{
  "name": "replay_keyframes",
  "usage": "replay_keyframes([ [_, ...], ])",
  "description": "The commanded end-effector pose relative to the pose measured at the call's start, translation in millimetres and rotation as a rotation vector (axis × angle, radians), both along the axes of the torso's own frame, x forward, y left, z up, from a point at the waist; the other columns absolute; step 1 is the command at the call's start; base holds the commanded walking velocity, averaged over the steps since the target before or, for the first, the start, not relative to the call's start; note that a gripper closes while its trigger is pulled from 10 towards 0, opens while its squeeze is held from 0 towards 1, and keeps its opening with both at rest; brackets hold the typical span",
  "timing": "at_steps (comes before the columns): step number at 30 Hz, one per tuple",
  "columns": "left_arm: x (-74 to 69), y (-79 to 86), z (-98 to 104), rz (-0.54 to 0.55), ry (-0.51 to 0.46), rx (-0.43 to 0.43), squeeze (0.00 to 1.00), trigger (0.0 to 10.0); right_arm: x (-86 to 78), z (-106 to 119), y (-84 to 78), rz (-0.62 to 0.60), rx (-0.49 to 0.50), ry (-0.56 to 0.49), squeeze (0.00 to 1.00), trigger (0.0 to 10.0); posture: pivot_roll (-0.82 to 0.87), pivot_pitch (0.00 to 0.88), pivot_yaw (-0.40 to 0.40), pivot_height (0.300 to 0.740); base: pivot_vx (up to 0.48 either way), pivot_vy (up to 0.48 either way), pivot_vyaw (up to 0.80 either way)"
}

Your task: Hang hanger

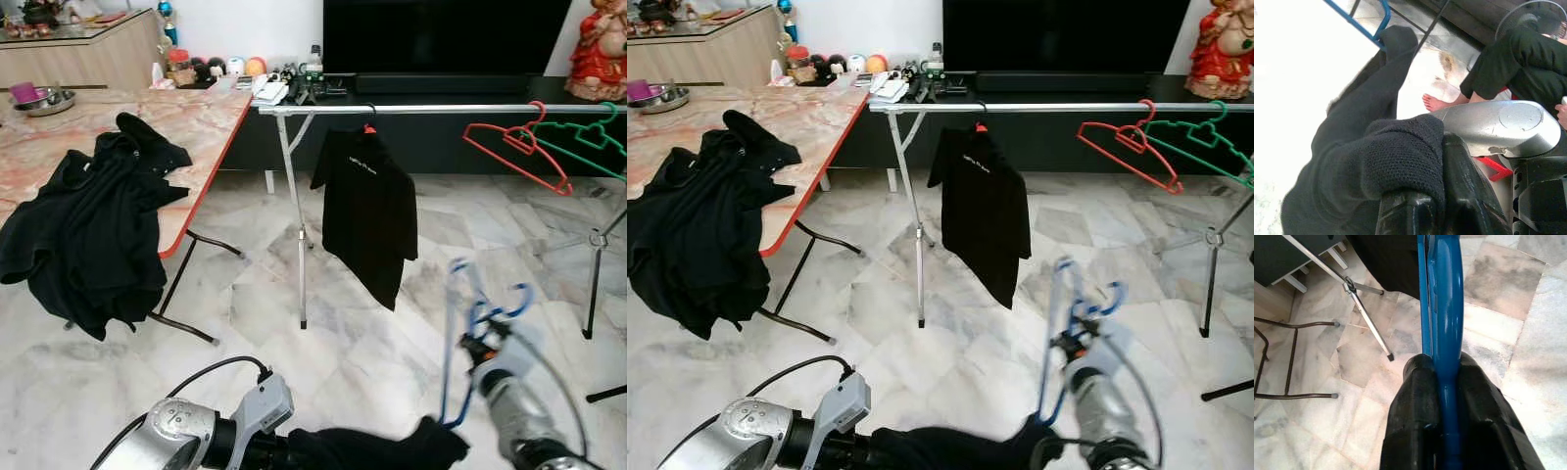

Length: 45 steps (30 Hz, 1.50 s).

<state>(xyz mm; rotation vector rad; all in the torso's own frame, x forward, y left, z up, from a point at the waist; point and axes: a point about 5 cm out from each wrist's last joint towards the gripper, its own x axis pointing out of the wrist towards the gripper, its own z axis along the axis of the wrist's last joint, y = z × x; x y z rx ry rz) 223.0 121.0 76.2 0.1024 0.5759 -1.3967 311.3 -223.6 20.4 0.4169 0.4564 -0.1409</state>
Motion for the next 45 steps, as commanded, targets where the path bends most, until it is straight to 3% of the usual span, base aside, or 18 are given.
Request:
replay_keyframes([
  [1,1.2,-0.2,1,-0.002,-0.022,0.010,0.00,0.0,1.4,4,-8.8,-0.019,-0.024,0.001,0.00,10.0,0.06,0.060,-0.002,0.740,0.000,0.000,0.00],
  [6,3.3,-1.6,-1,0.011,-0.039,0.017,0.00,0.0,3.5,7,-8.1,-0.004,-0.033,0.001,0.00,10.0,0.05,0.059,-0.005,0.740,0.000,0.000,0.00],
  [7,7.7,-1.8,-2,0.036,-0.070,0.033,0.00,0.9,3.9,7,-8.3,-0.005,-0.036,0.004,0.00,10.0,0.05,0.059,-0.004,0.740,0.000,0.000,0.00],
  [8,18.3,-2.3,-4,0.102,-0.141,0.063,0.00,8.2,5.0,8,-8.1,-0.011,-0.035,0.005,0.00,10.0,0.05,0.058,-0.004,0.740,0.000,0.000,0.00],
  [9,23.2,-2.4,-5,0.135,-0.173,0.076,0.00,8.2,5.5,9,-8.0,-0.016,-0.032,0.004,0.00,10.0,0.05,0.058,-0.004,0.740,0.000,0.000,0.00],
  [10,29.0,-2.5,-5,0.173,-0.211,0.093,0.00,9.8,6.2,9,-7.2,-0.021,-0.025,0.003,0.00,10.0,0.05,0.057,-0.005,0.740,0.000,0.000,0.00],
  [12,35.1,-2.4,-7,0.217,-0.238,0.115,0.00,10.0,7.2,10,-5.6,-0.025,-0.015,0.001,0.00,10.0,0.05,0.057,-0.005,0.740,0.000,0.000,0.00],
  [13,44.6,-3.5,-8,0.279,-0.288,0.138,1.00,10.0,9.8,11,0.0,-0.025,0.011,-0.004,0.00,10.0,0.05,0.058,-0.004,0.740,0.000,0.000,0.00],
  [21,43.9,-16.2,-8,0.236,-0.319,0.107,1.00,10.0,19.2,15,21.3,0.000,0.055,0.002,0.00,10.0,0.05,0.059,-0.006,0.740,0.000,0.000,0.00],
  [30,41.9,-26.4,-4,0.191,-0.311,0.053,1.00,10.0,32.4,28,31.3,-0.080,0.120,0.032,0.00,10.0,0.05,0.059,-0.008,0.740,0.000,0.000,0.00],
  [35,43.2,-30.1,-4,0.177,-0.314,0.046,1.00,10.0,40.6,38,37.0,-0.061,0.168,0.016,0.00,10.0,0.05,0.060,-0.011,0.740,0.000,0.000,0.00],
  [39,48.7,-38.7,2,0.189,-0.316,-0.005,1.00,10.0,50.6,54,45.4,0.028,0.224,-0.024,0.00,10.0,0.04,0.062,-0.013,0.740,0.000,0.000,0.00],
  [45,50.5,-44.0,3,0.188,-0.319,-0.020,1.00,10.0,59.6,73,55.5,0.155,0.222,-0.056,0.00,10.0,0.03,0.066,-0.016,0.740,0.000,0.000,0.00],
])
